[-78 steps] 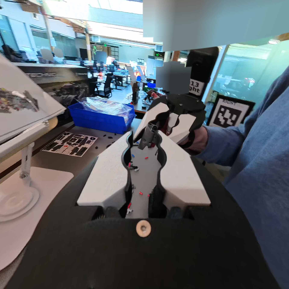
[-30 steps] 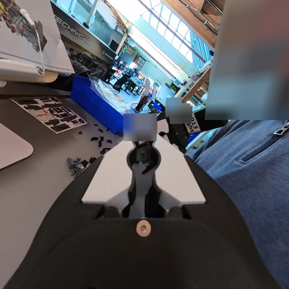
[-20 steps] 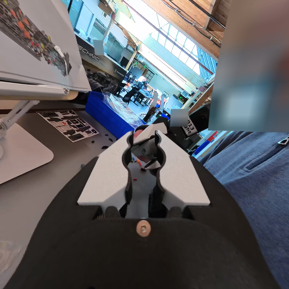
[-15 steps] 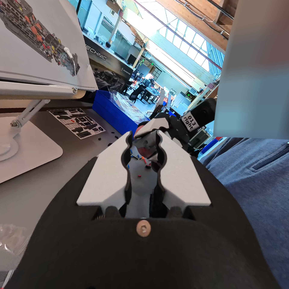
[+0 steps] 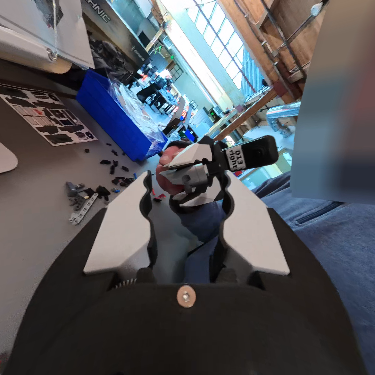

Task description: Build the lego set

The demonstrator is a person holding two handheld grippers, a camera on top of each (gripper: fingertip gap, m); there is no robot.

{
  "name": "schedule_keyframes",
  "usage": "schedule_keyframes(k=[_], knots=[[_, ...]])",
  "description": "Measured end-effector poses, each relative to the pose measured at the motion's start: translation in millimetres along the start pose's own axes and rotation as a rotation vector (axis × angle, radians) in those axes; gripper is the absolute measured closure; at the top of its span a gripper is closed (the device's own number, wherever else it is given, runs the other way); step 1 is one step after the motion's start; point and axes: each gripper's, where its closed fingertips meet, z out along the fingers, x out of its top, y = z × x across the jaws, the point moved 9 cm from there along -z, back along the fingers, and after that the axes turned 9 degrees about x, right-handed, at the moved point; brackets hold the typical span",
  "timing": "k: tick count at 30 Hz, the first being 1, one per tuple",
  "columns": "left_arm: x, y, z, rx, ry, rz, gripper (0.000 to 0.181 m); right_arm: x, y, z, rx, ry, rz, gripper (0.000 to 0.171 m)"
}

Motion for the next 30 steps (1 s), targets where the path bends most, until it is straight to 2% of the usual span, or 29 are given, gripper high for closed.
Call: schedule_keyframes(k=[6,11,20,23,30], knots=[[-2.2,0.7,2.9,0.010,-0.033,-0.007,0.112,1.9,-5.0,3.8,-0.011,-0.040,-0.052,0.140],[-6.7,1.4,8.3,0.018,-0.075,0.022,0.128,4.9,-9.4,9.8,-0.009,-0.063,-0.098,0.139],[-7.5,3.1,-3.9,0.023,-0.015,0.069,0.131,13.3,-9.8,20.5,0.007,-0.068,-0.142,0.139],[-5.3,2.5,-14.1,0.034,0.038,0.066,0.130,16.8,-7.2,26.6,-0.002,-0.053,-0.124,0.122],[-1.3,3.0,-47.0,0.115,0.120,0.131,0.130,18.2,-5.1,36.3,0.018,-0.047,-0.105,0.115]])
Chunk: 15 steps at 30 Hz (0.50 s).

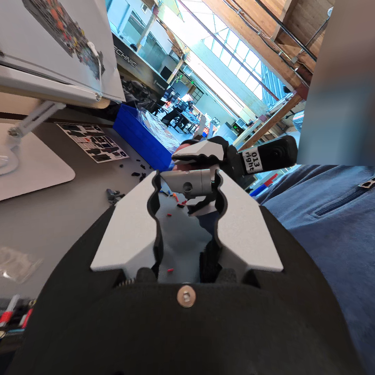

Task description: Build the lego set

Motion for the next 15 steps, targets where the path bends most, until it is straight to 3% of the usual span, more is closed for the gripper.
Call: schedule_keyframes(k=[15], knots=[[0.2,-14.3,-84.6,0.239,0.088,0.118,0.129,-11.2,-8.8,13.4,0.117,-0.047,0.075,0.118]])
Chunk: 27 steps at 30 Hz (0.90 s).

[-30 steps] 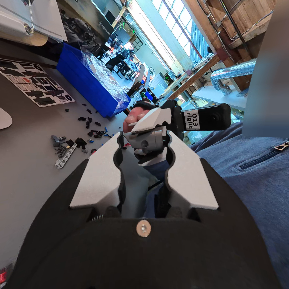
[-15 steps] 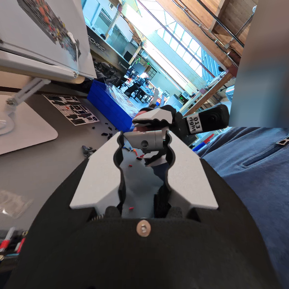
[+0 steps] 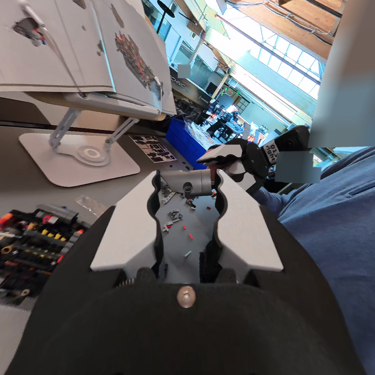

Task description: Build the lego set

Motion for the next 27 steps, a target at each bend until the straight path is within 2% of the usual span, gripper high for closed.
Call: schedule_keyframes(k=[7,12,16,23,27], knots=[[-2.6,-11.1,-30.0,0.066,0.038,0.004,0.129,2.4,0.2,18.4,0.059,-0.039,0.034,0.114],[-5.4,-18.8,-48.9,0.095,0.070,0.001,0.129,-18.4,7.9,50.8,0.141,-0.193,0.261,0.104],[-8.8,-27.5,-64.1,0.101,0.114,-0.014,0.129,-30.1,11.1,76.7,0.139,-0.257,0.311,0.103],[-15.6,-51.8,-90.7,-0.088,0.328,-0.197,0.130,-43.1,9.1,114.0,0.148,-0.349,0.339,0.103],[-17.9,-59.7,-99.8,-0.143,0.372,-0.238,0.130,-49.9,5.6,126.2,0.152,-0.379,0.342,0.103]])
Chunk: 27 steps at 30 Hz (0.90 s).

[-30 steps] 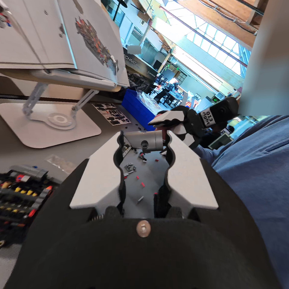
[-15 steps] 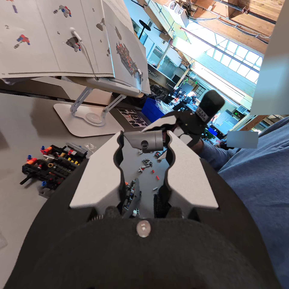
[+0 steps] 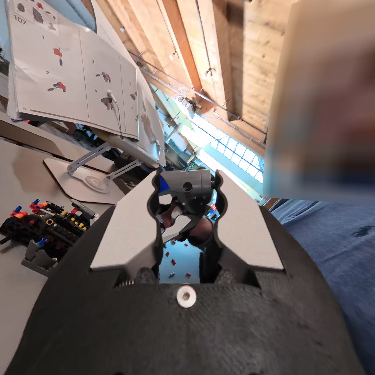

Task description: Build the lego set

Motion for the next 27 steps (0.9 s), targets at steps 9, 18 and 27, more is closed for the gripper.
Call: schedule_keyframes(k=[9,18,27], knots=[[3.3,-16.2,-10.5,0.080,-0.081,0.090,0.130,-3.9,-1.5,14.5,0.030,-0.033,0.017,0.107],[-3.8,-43.4,1.6,0.222,-0.286,0.328,0.130,-14.8,-5.3,19.7,0.075,-0.067,0.053,0.108],[-3.5,-71.4,18.4,0.069,-0.263,0.276,0.129,-14.5,-8.7,11.0,0.071,-0.028,0.069,0.108]])
